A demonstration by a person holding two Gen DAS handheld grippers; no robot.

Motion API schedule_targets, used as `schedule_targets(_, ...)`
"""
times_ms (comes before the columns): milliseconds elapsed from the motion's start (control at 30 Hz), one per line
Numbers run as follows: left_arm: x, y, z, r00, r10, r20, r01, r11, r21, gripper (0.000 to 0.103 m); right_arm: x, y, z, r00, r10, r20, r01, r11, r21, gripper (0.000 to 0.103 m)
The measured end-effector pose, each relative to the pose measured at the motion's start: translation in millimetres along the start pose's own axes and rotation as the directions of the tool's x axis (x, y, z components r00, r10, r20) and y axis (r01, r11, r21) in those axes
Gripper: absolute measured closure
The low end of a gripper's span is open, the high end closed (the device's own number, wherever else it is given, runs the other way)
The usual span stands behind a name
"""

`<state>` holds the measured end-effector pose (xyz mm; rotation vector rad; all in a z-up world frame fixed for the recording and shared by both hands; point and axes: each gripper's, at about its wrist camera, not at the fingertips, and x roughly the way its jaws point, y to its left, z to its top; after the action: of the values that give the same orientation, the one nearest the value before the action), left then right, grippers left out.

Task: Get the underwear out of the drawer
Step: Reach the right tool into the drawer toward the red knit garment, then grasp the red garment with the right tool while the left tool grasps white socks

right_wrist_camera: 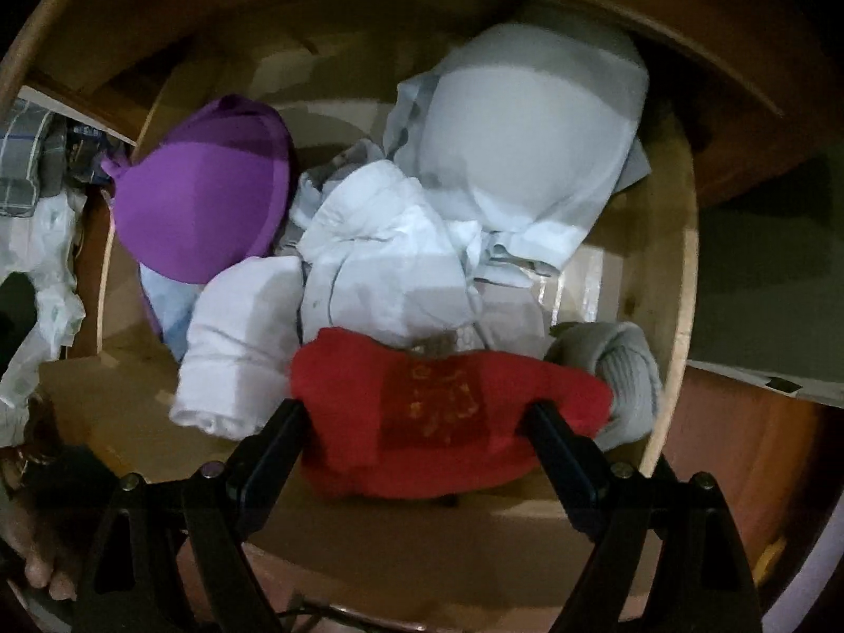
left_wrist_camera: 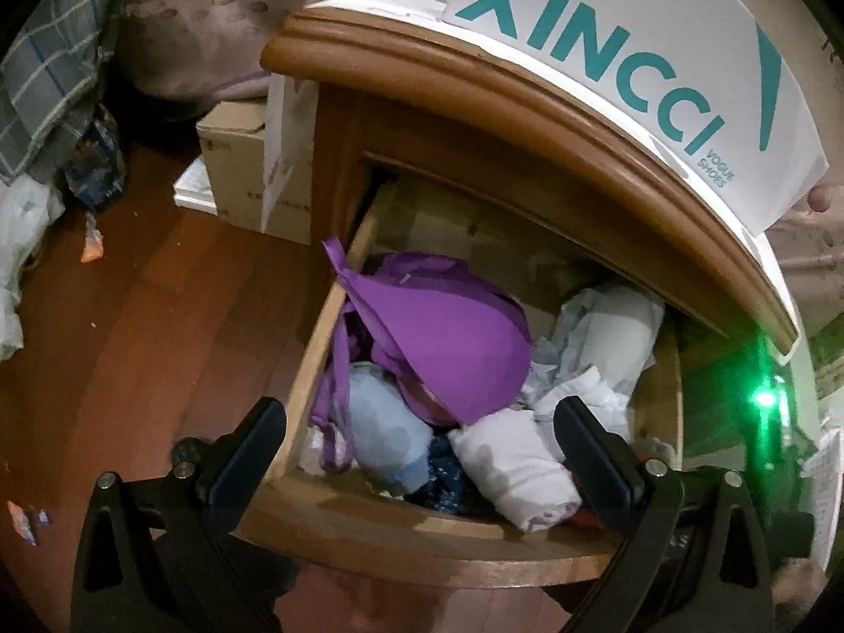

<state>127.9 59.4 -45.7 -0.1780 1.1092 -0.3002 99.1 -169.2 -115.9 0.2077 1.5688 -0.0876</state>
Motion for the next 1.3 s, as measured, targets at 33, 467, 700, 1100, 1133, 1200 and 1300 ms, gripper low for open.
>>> schedule_targets(33,1,0,0,1.000,-0.008,-0.009,0.008,1.000,-0.001,0.002,2,0,2,1.000,0.000,-0.007,0.000,1.000,0.003,0.015)
schedule_targets(467,9,5,-2,0.999,-0.006,-0.050,0.004,1.000,-0.026,0.002,33,12,10,0.993,-0.038,-0.115,0.033,0.998,-0.049,0.016)
schedule_targets(700,13,-3,-3,0.998,-0.001,-0.066,0.001,1.000,0.000,0.002,19,12,5,0.998,-0.005,-0.067,0.002,0.999,-0.053,0.048)
schedule_targets(1100,22,-14,-6,0.992,-0.030,-0.121,0.033,0.999,0.021,0.002,-34,-27,-15,0.974,0.159,0.163,-0.161,0.987,-0.004,0.057)
schedule_targets(1133,22,-17,-7,0.992,-0.026,-0.121,0.030,0.999,0.036,0.002,-40,-30,-18,0.964,0.162,0.209,-0.163,0.987,-0.009,0.057)
schedule_targets(1200,24,-27,-9,0.990,-0.016,-0.142,0.028,0.996,0.086,0.002,-50,-37,-23,0.947,0.176,0.269,-0.179,0.984,-0.015,0.057)
schedule_targets(1300,31,-39,-12,0.981,-0.017,-0.191,0.040,0.992,0.116,0.002,-55,-41,-29,0.927,0.189,0.325,-0.188,0.982,-0.036,0.057)
